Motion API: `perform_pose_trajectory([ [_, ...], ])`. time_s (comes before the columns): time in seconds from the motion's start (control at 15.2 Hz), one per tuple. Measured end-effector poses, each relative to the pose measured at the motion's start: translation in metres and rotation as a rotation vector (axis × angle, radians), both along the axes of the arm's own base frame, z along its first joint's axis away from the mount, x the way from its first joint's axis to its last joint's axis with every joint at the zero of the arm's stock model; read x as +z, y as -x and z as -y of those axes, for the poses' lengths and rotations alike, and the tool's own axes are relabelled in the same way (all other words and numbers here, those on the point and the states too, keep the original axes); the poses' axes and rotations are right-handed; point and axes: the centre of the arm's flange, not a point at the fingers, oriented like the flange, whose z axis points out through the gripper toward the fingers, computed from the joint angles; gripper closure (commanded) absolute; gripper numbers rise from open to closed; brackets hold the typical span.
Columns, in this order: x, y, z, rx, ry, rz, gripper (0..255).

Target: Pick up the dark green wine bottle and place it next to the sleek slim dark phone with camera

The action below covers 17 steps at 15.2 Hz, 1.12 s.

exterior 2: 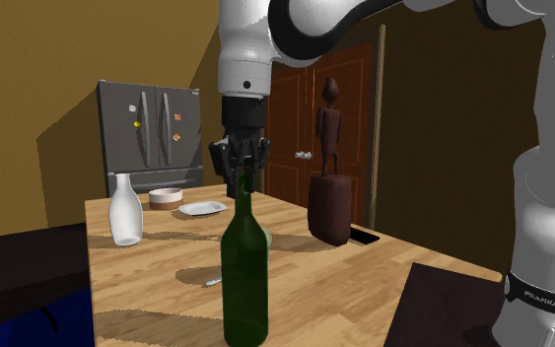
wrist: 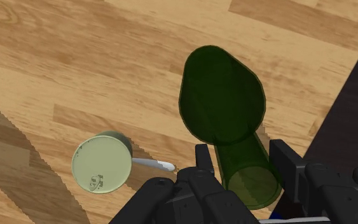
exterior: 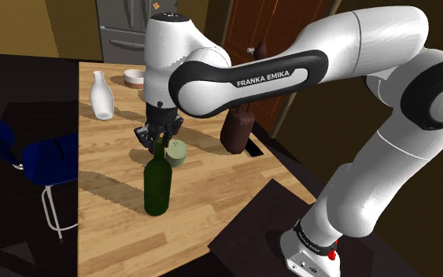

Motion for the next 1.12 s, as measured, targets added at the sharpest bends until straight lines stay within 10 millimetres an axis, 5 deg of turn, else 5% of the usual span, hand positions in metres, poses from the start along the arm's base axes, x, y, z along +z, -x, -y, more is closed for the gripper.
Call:
perform_pose_trajectory([
  [0.53, 0.002, 0.0, 0.0, 0.0, 0.0, -0.001, 255],
  [1.12, 0.047, 0.0, -0.001, 0.0, 0.0, -0.001, 255],
])
